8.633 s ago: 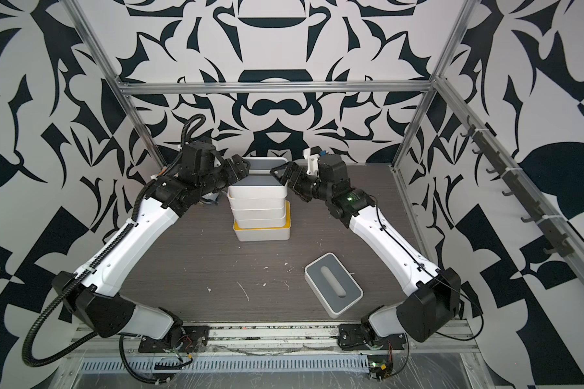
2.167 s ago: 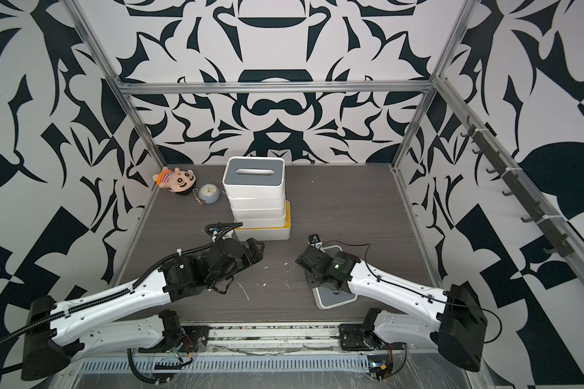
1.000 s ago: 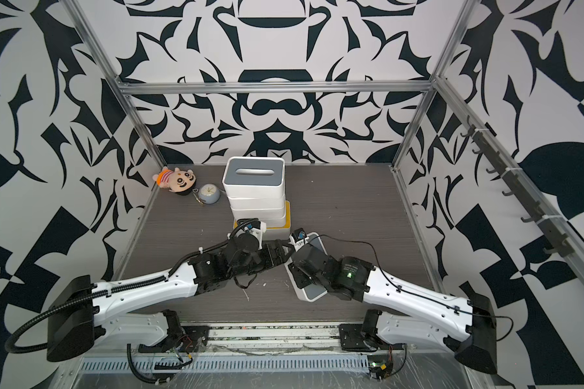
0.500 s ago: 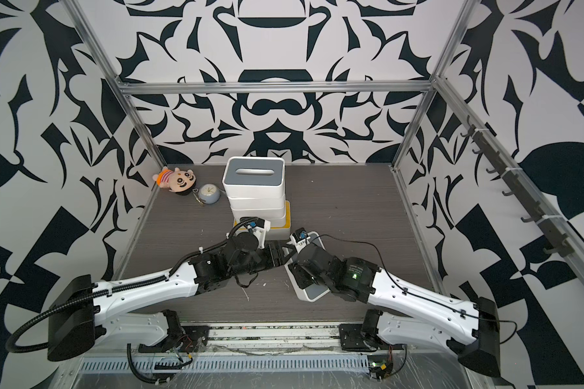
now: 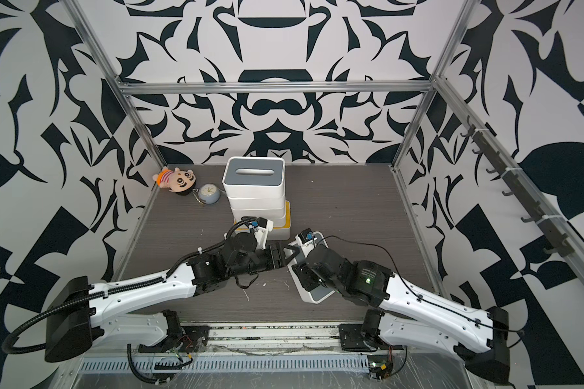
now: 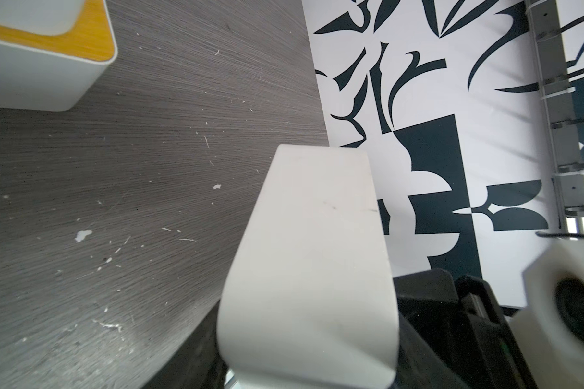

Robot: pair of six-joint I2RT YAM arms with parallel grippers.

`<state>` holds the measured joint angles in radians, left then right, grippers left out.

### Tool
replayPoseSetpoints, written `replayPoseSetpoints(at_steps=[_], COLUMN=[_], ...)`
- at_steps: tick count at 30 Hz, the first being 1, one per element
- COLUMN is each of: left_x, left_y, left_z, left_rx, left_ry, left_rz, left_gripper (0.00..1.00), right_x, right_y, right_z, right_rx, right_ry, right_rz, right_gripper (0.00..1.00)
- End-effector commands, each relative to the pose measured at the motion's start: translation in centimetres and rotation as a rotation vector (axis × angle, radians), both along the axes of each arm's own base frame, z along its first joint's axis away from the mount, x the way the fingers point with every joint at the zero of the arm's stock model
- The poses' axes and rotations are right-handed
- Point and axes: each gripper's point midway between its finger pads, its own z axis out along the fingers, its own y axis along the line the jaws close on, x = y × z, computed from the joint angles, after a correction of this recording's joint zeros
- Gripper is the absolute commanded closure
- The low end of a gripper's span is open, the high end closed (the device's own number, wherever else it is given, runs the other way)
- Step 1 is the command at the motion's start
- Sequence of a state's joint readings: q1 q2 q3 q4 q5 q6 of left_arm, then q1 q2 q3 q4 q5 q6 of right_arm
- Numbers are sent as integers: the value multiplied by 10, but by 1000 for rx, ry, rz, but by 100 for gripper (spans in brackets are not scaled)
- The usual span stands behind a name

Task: Stack the tissue boxes
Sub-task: Pick up the tissue box from the center of the board.

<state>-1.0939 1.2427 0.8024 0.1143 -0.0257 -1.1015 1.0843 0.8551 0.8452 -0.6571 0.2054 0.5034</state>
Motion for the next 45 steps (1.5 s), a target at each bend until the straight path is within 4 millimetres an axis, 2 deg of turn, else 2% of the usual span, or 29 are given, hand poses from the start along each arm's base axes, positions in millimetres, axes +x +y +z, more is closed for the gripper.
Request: replayPoseSetpoints(at_steps=[1, 7, 12, 20, 23, 27, 34, 36, 37, 39, 45], left_x=[10, 10, 10, 11, 10, 11, 27, 37, 47, 58, 89], left_y=[2, 2, 0, -1, -1, 0, 3, 9, 3, 4, 26], left_z=[35, 60, 87, 113, 131, 159, 212, 230, 226, 243, 281], left_rx=[-45, -60, -101, -113, -142, -178, -235, -268, -270, -319, -404], left_ry=[-64, -90, -120, -104, -112, -128, -194, -195, -167, -183, -211], left_rz=[32, 29, 17, 27, 25, 31, 77, 89, 98, 104, 191], left_gripper=[54, 55, 56, 58, 59, 61, 67, 69, 72, 73, 74], right_x=[-6, -21, -29, -33, -27, -25, -18, -16, -15, -13, -7], right_y=[-7, -18, -25, -52, -75, -90, -81, -73, -71, -68, -66], right_z=[31, 51, 74, 115, 119, 131, 151, 164, 169, 182, 215], right_rx=[71, 145, 191, 325, 310, 337, 289, 286, 288, 305, 368], right_ry=[-38, -18, 1, -20, -34, -37, -40, -39, -41, -50, -76], right_rz=[13, 29, 28, -64, -176, -243, -251, -230, -230, -233, -262], right_gripper=[42, 33, 31, 24, 21, 15, 11, 9, 9, 6, 0])
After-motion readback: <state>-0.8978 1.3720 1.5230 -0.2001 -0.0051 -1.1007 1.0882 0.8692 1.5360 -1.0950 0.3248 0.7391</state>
